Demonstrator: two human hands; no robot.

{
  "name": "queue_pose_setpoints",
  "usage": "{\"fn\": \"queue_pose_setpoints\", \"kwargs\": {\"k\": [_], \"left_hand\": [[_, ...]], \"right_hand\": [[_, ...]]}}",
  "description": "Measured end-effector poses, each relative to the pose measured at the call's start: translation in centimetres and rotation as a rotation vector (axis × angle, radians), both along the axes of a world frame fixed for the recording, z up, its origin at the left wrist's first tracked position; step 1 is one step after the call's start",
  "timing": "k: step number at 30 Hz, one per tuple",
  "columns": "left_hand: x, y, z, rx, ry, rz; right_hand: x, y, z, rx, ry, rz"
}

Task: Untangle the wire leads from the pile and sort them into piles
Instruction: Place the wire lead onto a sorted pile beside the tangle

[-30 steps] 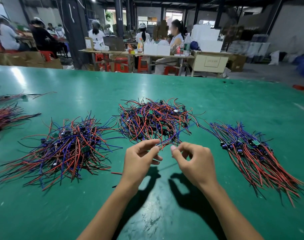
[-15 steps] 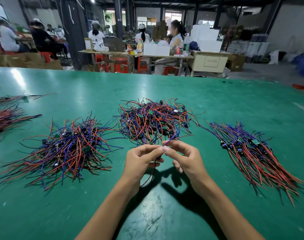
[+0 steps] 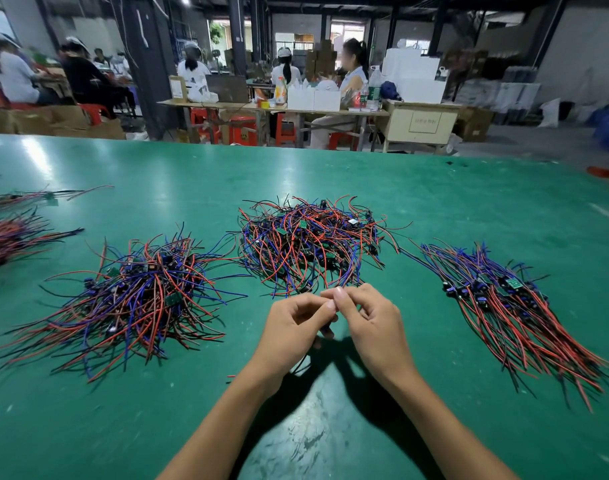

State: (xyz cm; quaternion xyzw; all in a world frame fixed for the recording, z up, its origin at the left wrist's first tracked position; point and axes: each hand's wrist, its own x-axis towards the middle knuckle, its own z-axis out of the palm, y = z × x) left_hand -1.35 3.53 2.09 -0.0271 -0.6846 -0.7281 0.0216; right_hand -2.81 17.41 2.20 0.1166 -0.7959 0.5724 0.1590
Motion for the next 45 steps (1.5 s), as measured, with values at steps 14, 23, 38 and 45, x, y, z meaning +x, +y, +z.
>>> {"fn": "queue_pose_setpoints", "kwargs": {"k": [14,23,38,45], "left_hand": [[-0.1,0.5,0.0,-0.089,0.081,-0.076],[0.6,0.7,0.1,-0.093,-0.045,-0.243],[0.3,0.5,0.5,0.03,-0.095,-0.172],[0.8,0.3,0.9,-0.092,-0.068,-0.323]], "right_hand": [[-0.2,-1.3,-0.9,-0.097,-0.087,-0.107],[-2.2,1.3,0.2,-0.449,-0.277,-0.143],[-0.7,-0.2,0.3,-0.282,-0.338,0.052],[-2.0,1.6,0.6,-0.558,-0.473,-0.122]]}}
